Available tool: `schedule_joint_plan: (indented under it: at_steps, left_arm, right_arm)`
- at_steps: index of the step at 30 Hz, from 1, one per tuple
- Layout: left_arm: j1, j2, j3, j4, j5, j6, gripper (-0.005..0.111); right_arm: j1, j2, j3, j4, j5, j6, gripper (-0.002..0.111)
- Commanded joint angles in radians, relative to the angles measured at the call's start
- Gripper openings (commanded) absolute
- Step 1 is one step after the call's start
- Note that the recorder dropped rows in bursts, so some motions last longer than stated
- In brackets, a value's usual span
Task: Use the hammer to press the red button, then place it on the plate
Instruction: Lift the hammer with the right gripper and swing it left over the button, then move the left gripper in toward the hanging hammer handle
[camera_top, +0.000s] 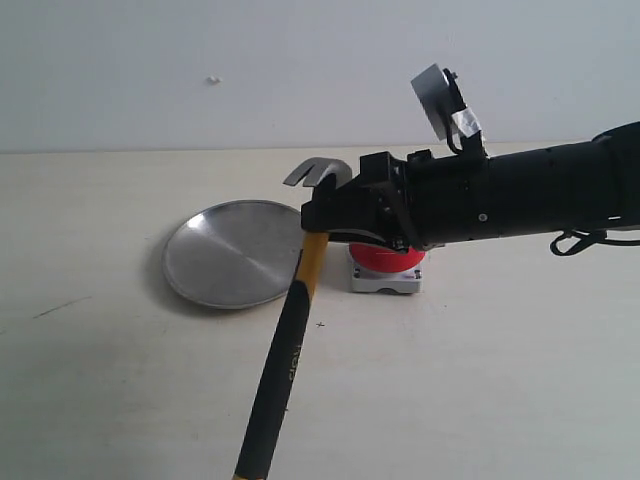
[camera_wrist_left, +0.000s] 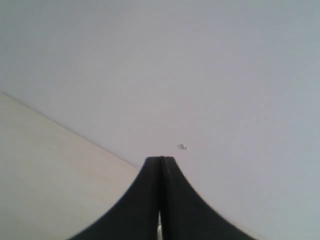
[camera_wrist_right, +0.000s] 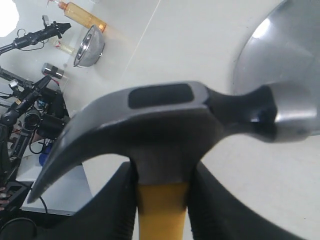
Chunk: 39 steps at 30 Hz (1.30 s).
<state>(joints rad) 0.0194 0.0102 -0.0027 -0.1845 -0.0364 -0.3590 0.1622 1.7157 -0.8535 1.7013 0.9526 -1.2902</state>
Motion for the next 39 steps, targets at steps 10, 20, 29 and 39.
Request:
schedule_joint_plan:
  at_steps: [10,20,29,39]
  left_arm:
    - [-0.001,0.221,-0.054,0.088,-0.167,0.037,0.0]
    - [-0.029,0.864,-0.522,0.296,0.288,0.1,0.0]
    - [-0.32,1.16,-0.843,0.155,0.724,0.615,0.0]
    - [-0.341,1.331,-0.836,-0.607,0.825,1.349,0.0]
  right_arm:
    - [0.036,-0.015,-0.096,0.043,0.014,0.02,0.0]
    - [0.036,-0.015,-0.106,0.043,-0.027,0.038,0.0]
    - [0.036,-0.013,-0.108,0.043,-0.13,0.065,0.0]
    - [0.036,0.012,-0.143,0.043,-0.13,0.089,0.0]
